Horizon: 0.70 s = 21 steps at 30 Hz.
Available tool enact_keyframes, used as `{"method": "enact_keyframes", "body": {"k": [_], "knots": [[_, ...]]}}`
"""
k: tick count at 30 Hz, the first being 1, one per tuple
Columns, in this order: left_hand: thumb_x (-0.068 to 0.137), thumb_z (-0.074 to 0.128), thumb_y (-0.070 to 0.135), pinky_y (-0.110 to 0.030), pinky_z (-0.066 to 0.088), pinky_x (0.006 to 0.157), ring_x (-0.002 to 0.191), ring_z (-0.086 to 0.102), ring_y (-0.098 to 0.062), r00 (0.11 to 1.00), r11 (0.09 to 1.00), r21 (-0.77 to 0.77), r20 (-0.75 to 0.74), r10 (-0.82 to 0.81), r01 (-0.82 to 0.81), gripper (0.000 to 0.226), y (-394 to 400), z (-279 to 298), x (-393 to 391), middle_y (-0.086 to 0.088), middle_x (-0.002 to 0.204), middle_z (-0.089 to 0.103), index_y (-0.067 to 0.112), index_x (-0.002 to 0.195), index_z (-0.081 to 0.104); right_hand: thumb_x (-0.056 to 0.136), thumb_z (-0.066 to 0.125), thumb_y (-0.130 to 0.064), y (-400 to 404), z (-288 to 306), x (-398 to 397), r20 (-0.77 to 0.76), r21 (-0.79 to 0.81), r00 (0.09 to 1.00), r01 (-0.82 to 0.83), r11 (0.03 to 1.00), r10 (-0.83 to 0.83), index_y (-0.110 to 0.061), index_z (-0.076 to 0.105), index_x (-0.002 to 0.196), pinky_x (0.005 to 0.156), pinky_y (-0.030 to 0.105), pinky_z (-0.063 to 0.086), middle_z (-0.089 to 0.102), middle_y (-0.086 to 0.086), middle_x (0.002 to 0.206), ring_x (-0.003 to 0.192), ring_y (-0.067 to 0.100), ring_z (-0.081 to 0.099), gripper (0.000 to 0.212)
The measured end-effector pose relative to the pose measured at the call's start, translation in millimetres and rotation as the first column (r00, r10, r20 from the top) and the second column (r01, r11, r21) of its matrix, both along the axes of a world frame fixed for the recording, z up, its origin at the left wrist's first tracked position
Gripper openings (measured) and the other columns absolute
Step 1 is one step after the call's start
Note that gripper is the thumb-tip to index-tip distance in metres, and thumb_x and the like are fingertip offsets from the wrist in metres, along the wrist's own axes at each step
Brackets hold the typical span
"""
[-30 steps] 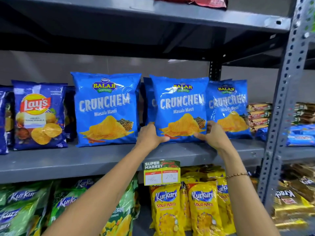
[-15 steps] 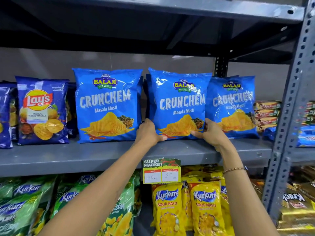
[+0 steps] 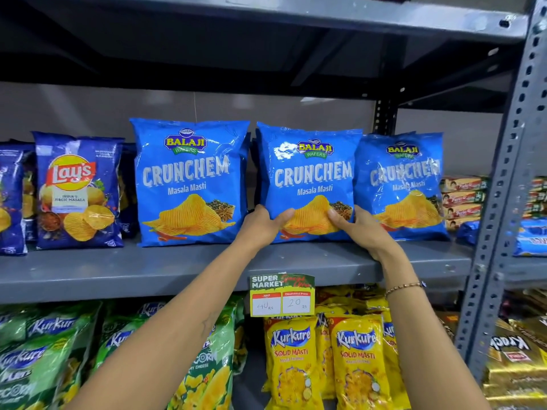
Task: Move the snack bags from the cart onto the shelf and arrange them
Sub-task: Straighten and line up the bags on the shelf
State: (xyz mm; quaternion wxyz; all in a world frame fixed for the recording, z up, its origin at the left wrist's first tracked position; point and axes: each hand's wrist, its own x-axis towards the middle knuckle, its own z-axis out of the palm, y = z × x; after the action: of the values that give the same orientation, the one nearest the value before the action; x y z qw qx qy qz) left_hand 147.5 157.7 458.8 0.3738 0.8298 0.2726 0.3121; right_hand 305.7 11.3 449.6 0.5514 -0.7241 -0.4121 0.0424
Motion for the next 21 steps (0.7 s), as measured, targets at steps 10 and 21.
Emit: {"method": "enact_keyframes", "body": {"k": [10,21], "knots": [[0.084,0.047,0.063,-0.042,0.049,0.087,0.1,0.054,-0.021,1.0,0.998,-0.065,-0.029,0.001,-0.003,0.08,0,5,2,-0.007,0.12,0.052,0.001,0.132,0.032,0.086,0.059,-0.047,4,-2,2,0.004,-0.003,1.0,0.01,1.0,-0.01,-0.012,0.053,0.111,0.075,0.023,0.042,0.061,-0.003,0.106,0.099,0.015,0.058,0.043],[0.087,0.012,0.071,-0.029,0.028,0.047,0.057,0.041,-0.016,0.988,0.989,-0.062,-0.087,0.126,-0.132,0.085,-4,28,9,-0.018,0.093,0.059,0.005,0.127,0.046,0.078,0.071,-0.043,6,-5,5,0.038,-0.048,0.999,0.007,0.999,-0.005,-0.008,0.048,0.122,0.085,0.031,0.042,0.061,0.003,0.12,0.11,0.021,0.056,0.061]]}}
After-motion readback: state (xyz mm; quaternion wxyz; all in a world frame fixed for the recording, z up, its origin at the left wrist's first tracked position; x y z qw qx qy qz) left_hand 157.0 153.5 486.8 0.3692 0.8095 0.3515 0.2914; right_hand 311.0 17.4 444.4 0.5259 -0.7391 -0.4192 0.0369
